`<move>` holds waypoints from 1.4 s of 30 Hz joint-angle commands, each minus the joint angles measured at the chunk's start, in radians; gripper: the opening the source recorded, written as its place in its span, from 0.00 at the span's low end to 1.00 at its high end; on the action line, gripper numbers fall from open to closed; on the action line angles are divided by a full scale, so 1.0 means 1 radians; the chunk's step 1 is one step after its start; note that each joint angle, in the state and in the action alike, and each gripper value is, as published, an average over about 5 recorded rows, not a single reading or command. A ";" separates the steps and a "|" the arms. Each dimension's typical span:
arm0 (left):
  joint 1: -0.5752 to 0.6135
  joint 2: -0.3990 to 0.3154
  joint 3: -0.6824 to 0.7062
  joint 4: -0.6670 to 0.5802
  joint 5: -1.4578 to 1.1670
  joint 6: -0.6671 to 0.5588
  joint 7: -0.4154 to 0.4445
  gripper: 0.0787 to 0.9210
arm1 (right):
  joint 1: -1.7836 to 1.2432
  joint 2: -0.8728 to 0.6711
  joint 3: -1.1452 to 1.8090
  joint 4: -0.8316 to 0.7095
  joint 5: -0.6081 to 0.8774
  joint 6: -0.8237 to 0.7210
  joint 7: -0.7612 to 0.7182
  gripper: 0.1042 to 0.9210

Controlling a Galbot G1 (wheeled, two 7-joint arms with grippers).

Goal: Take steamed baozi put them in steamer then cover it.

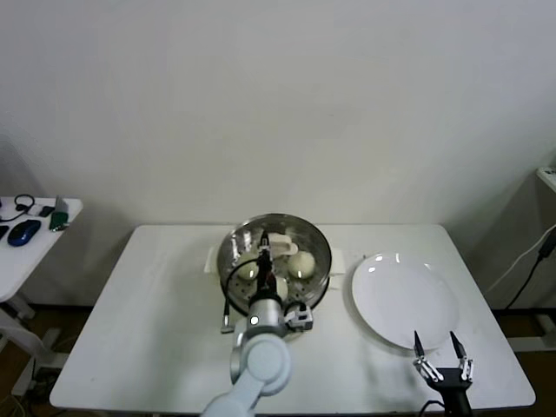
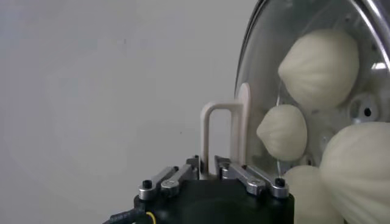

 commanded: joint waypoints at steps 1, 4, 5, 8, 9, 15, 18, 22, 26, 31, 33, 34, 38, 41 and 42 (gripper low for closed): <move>0.000 0.043 0.029 -0.108 -0.114 0.018 0.019 0.27 | 0.001 -0.003 0.001 0.001 0.001 -0.009 0.000 0.88; 0.007 0.073 0.044 -0.166 -0.179 0.028 0.019 0.37 | 0.002 -0.003 0.001 0.002 0.001 -0.014 0.001 0.88; 0.011 0.083 0.049 -0.186 -0.200 0.031 0.019 0.41 | 0.002 -0.003 0.002 0.002 0.001 -0.016 0.001 0.88; 0.030 0.115 0.055 -0.249 -0.270 0.034 0.012 0.52 | 0.002 -0.002 0.001 0.003 0.006 -0.026 0.004 0.88; 0.037 0.127 0.056 -0.269 -0.301 0.030 0.002 0.55 | 0.003 -0.001 0.000 0.003 0.011 -0.029 0.011 0.88; 0.098 0.206 0.016 -0.359 -0.622 -0.071 -0.144 0.75 | 0.002 0.003 -0.012 0.009 0.024 -0.055 0.069 0.88; 0.164 0.240 -0.074 -0.400 -0.811 -0.153 -0.224 0.83 | -0.001 -0.008 -0.020 0.014 0.012 -0.053 0.082 0.88; 0.275 0.258 -0.225 -0.427 -1.007 -0.288 -0.324 0.88 | -0.004 -0.020 -0.024 0.024 0.001 -0.047 0.081 0.88; 0.369 0.236 -0.404 -0.429 -1.180 -0.457 -0.372 0.88 | 0.005 -0.007 -0.025 0.026 -0.007 -0.055 0.084 0.88; 0.472 0.198 -0.623 -0.400 -1.509 -0.623 -0.354 0.88 | 0.016 -0.002 -0.033 0.018 -0.026 -0.053 0.095 0.88; 0.509 0.187 -0.701 -0.373 -1.636 -0.670 -0.334 0.88 | 0.022 0.000 -0.033 0.013 -0.035 -0.053 0.100 0.88; 0.524 0.184 -0.732 -0.363 -1.691 -0.684 -0.327 0.88 | 0.024 0.000 -0.034 0.010 -0.038 -0.053 0.101 0.88; 0.576 0.186 -0.808 -0.305 -1.862 -0.715 -0.311 0.88 | 0.032 0.000 -0.044 -0.002 -0.054 -0.053 0.105 0.88; 0.599 0.190 -0.803 -0.230 -1.892 -0.767 -0.300 0.88 | 0.038 0.004 -0.052 -0.011 -0.060 -0.052 0.106 0.88; 0.603 0.190 -0.794 -0.207 -1.895 -0.790 -0.297 0.88 | 0.040 0.005 -0.055 -0.015 -0.060 -0.052 0.106 0.88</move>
